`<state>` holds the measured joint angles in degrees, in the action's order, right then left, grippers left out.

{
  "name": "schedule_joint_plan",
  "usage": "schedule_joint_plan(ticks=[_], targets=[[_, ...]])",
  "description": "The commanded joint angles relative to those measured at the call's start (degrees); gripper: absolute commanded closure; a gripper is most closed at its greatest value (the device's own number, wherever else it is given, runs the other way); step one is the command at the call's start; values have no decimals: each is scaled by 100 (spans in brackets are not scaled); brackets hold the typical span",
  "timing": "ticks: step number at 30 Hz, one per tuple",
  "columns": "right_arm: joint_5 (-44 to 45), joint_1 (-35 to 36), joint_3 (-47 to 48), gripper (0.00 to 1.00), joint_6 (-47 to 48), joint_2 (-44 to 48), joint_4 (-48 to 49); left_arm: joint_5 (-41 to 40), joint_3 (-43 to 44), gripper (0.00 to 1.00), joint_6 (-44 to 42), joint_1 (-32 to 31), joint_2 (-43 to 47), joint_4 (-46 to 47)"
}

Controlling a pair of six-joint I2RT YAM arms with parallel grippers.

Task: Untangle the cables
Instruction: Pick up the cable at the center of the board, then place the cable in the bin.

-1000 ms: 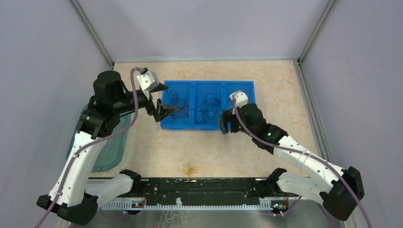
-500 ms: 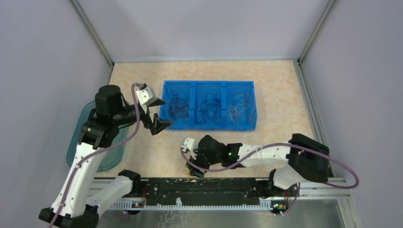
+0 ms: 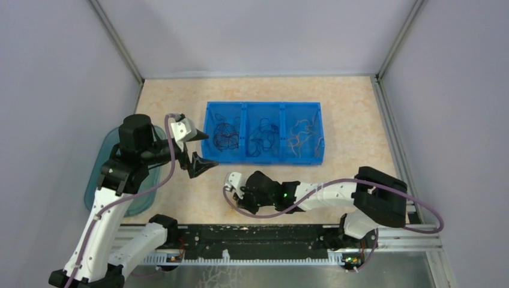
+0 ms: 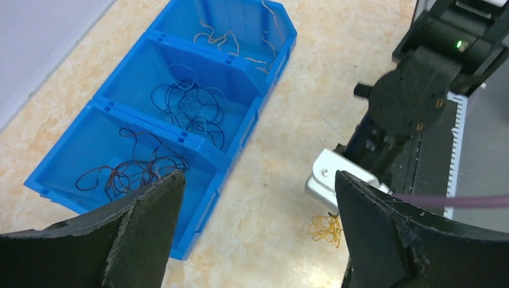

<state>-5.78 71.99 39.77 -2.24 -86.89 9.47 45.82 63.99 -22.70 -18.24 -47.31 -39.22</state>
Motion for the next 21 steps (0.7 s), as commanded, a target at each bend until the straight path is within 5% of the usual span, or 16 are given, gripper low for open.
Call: schedule_joint_plan(ticks=[1, 12, 21], targets=[[248, 6, 241, 100, 74, 811, 276, 266, -173, 0, -307, 13, 142, -205], [-873, -594, 208, 100, -560, 2443, 439, 1221, -688, 4, -723, 6, 416, -437], [-927, -1620, 295, 100, -1436, 2827, 202, 1072, -933, 12, -765, 5, 368, -445]])
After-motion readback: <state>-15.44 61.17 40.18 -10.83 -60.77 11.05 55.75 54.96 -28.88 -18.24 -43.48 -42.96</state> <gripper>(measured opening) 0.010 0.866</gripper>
